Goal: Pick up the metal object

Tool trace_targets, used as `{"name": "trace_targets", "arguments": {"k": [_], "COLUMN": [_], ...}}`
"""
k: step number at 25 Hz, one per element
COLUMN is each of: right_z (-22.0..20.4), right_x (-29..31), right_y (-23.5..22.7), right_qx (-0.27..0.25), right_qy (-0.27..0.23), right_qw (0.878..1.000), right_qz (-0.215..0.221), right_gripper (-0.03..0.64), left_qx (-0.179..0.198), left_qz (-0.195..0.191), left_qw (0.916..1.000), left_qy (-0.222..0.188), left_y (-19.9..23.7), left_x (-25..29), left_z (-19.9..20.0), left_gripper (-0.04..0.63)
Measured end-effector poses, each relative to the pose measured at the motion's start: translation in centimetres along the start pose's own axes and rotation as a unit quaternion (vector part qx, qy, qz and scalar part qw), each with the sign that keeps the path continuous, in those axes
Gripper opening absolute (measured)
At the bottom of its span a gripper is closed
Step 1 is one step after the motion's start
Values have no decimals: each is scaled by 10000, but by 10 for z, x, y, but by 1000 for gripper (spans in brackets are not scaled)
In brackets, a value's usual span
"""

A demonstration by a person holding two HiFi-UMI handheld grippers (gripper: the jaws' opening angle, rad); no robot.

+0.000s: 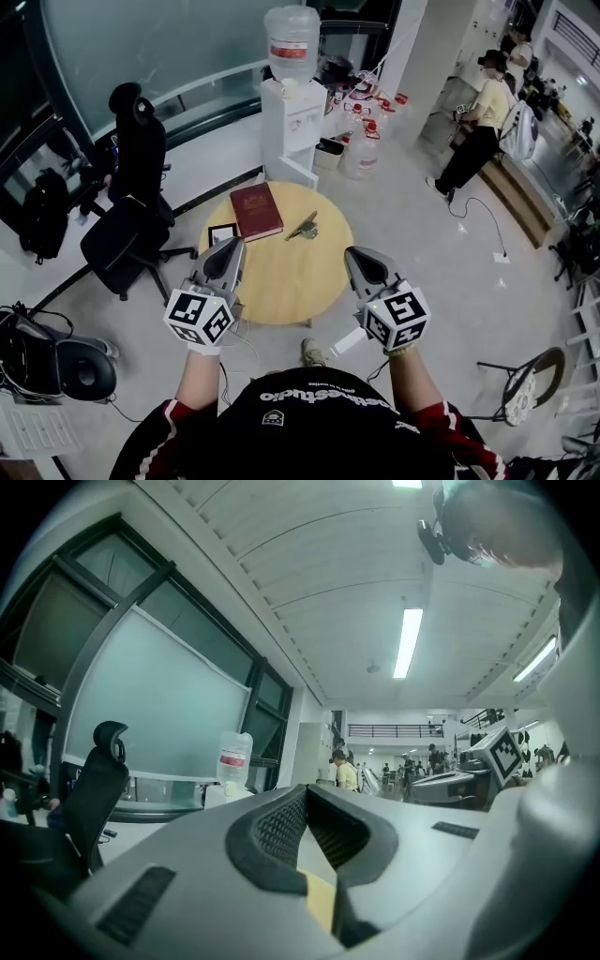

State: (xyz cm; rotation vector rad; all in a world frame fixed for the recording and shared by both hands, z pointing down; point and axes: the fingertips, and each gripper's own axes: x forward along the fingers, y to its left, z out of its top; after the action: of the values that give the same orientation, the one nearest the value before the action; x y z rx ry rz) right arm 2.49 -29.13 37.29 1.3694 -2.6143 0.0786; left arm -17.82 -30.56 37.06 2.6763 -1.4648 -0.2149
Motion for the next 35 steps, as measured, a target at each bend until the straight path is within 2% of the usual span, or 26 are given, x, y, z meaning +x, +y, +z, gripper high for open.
{"name": "trace_targets", "arguments": {"k": [6,9,12,24,30,35], "right_z": [-9,-16,-25,-74,-107,-131], "right_x": [9,16,22,50,76,99], "right_y": [-12,-19,-26,-66,-79,-90], "right_qx": [-57,-69,-90,-501,-639,-752], "right_qy": [72,191,300,918,1195,1414], "right_qw": [9998,9995,9991,9935,9889,9841], "right_qz": [160,221,270,446,616,770], "right_gripper": [37,102,117,121,121,123], "left_qx": [-19,-9,6,249,158,223], "left_qz": [73,51,22,-22,-46,-13], "left_qw": [10000,10000,9999,9990,9989,9983], "left_qy": [55,76,99,376,432,532], "left_y": [5,2,-4,-19,-20,-18], "left_x": [13,22,29,61,86,105], "left_z": [-10,-12,-14,-44,-63,-76], "left_gripper": [17,17,17,17,17,17]}}
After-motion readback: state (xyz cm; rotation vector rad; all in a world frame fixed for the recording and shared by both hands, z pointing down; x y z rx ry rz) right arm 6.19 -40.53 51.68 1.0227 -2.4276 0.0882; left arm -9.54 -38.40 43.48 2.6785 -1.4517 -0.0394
